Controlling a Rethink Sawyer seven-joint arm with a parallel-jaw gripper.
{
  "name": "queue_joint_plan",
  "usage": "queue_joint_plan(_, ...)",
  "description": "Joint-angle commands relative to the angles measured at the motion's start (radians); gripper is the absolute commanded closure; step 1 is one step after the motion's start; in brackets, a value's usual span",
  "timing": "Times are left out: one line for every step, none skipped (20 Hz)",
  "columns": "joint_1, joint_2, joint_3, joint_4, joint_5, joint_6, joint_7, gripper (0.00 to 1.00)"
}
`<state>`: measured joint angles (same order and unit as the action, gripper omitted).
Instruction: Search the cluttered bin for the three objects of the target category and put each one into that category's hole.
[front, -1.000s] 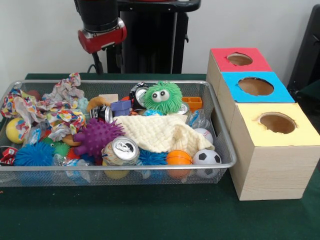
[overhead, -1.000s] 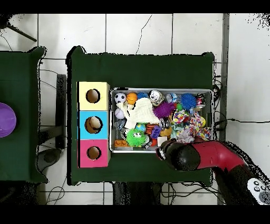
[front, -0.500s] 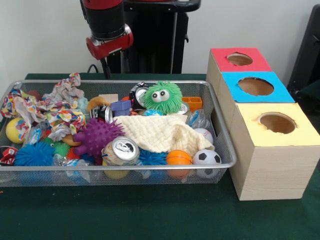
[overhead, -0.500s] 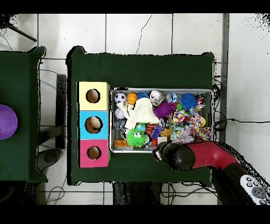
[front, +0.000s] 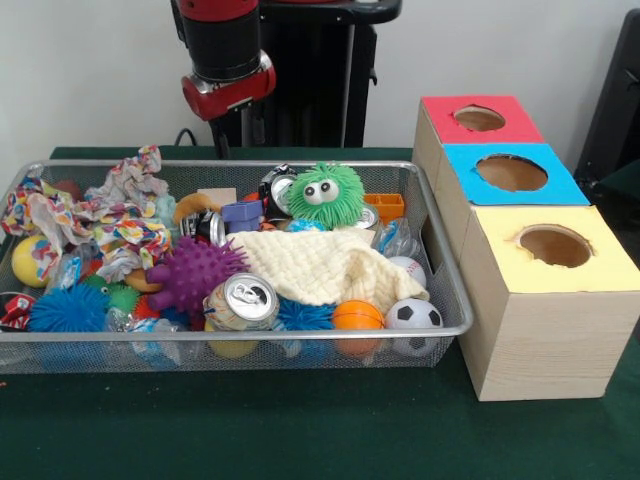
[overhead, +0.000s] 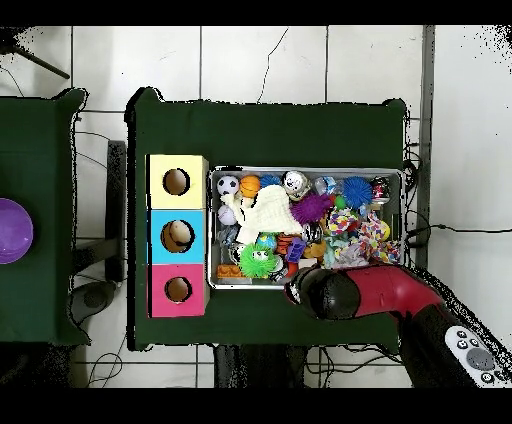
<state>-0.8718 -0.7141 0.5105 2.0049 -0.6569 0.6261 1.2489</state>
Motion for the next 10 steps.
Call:
queue_joint_plan(-0.004, -0.011, -0.005, -0.091, 0.015, -0.015, 0.06, 0.0)
queue_joint_plan(-0.012, -0.014, 0.015, -0.087, 0.012, -0.016, 0.03, 0.0)
queue_joint_plan(-0.017, -0.014, 0.029, -0.085, 0.009, -0.011, 0.005, 0.0)
queue_joint_plan(-0.019, -0.019, 0.039, -0.084, 0.008, -0.003, -0.012, 0.0)
queue_joint_plan(-0.021, -0.022, 0.05, -0.08, 0.006, -0.005, -0.027, 0.0)
queue_joint_plan(-0.024, -0.028, 0.06, -0.077, 0.004, -0.009, -0.038, 0.0)
queue_joint_plan(-0.022, -0.03, 0.067, -0.077, 0.001, -0.013, -0.043, 0.0)
queue_joint_plan(-0.021, -0.032, 0.07, -0.077, -0.001, -0.017, -0.044, 0.0)
queue_joint_plan(-0.022, -0.031, 0.072, -0.078, -0.007, -0.024, -0.046, 0.0)
queue_joint_plan(-0.02, -0.032, 0.073, -0.079, -0.011, -0.028, -0.046, 0.0)
